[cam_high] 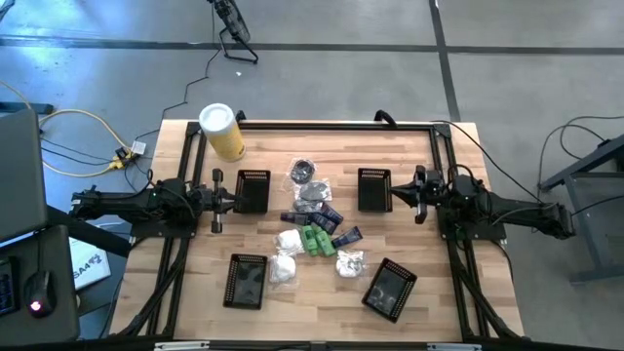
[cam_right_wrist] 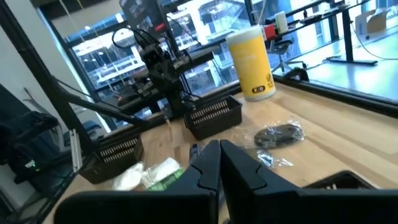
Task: Pick & Place Travel size toiletries
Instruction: Put the blue shave cream into the top right black basket
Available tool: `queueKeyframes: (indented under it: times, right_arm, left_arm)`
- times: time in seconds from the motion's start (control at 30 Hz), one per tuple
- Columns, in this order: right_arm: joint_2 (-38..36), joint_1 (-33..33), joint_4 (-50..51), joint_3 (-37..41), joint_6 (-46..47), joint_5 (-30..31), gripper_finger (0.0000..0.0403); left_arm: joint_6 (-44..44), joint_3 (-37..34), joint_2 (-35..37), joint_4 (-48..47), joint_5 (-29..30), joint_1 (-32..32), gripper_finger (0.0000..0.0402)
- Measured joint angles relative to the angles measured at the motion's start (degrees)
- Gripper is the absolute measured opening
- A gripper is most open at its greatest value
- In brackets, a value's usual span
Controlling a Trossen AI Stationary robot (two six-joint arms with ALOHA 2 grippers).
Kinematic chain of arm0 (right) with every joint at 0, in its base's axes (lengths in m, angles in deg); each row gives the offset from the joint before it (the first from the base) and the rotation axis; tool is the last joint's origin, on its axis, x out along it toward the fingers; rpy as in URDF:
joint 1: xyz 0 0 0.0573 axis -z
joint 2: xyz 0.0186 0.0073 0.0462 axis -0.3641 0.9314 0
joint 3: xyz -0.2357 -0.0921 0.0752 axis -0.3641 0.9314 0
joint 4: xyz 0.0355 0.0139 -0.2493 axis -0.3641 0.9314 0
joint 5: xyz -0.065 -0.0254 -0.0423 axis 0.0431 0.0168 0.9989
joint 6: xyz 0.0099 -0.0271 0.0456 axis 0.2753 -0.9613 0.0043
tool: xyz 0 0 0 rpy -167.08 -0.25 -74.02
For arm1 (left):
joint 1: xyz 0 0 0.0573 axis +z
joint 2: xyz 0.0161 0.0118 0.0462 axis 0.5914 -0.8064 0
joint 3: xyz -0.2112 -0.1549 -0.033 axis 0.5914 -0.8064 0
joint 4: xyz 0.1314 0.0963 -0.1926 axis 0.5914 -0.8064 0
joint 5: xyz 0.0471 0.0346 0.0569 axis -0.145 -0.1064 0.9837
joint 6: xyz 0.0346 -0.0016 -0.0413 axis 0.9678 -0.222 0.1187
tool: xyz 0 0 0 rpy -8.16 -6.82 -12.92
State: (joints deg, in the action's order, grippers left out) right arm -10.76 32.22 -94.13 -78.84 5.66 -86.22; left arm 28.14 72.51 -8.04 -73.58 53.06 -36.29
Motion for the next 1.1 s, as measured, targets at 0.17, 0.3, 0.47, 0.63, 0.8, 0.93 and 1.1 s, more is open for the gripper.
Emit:
queueKeyframes:
  times: [0.17,0.3,0.47,0.63,0.8,0.93,1.1]
  right_arm:
    - [-0.01,0.00,-5.53,0.02,0.09,-0.03,0.0003]
    - [-0.02,0.00,-10.10,0.02,1.57,-0.04,0.0003]
    - [-0.02,0.02,-9.91,0.02,-0.75,-0.12,0.0003]
    - [1.29,-0.21,-6.01,0.01,-5.91,-0.36,0.0003]
    - [4.81,-1.45,-1.79,-1.27,-3.26,1.66,0.0003]
    - [9.45,-2.63,-1.15,-4.02,-3.30,2.87,0.0003]
    - [15.91,-3.91,0.25,-7.81,-3.46,4.44,0.0003]
  left_arm:
    - [-0.01,0.00,-0.01,0.36,0.95,0.00,0.0010]
    - [0.00,0.00,-0.01,0.65,1.28,0.00,0.0010]
    - [0.05,0.00,-0.02,0.73,2.51,0.00,0.0009]
    - [2.70,0.01,-0.02,0.80,3.33,0.00,0.0009]
    - [4.27,2.08,-1.27,-2.25,4.18,0.00,0.0003]
    - [7.00,4.46,-3.79,-2.93,5.09,0.00,0.0002]
    - [7.09,5.89,-7.69,-3.87,6.28,0.00,0.0001]
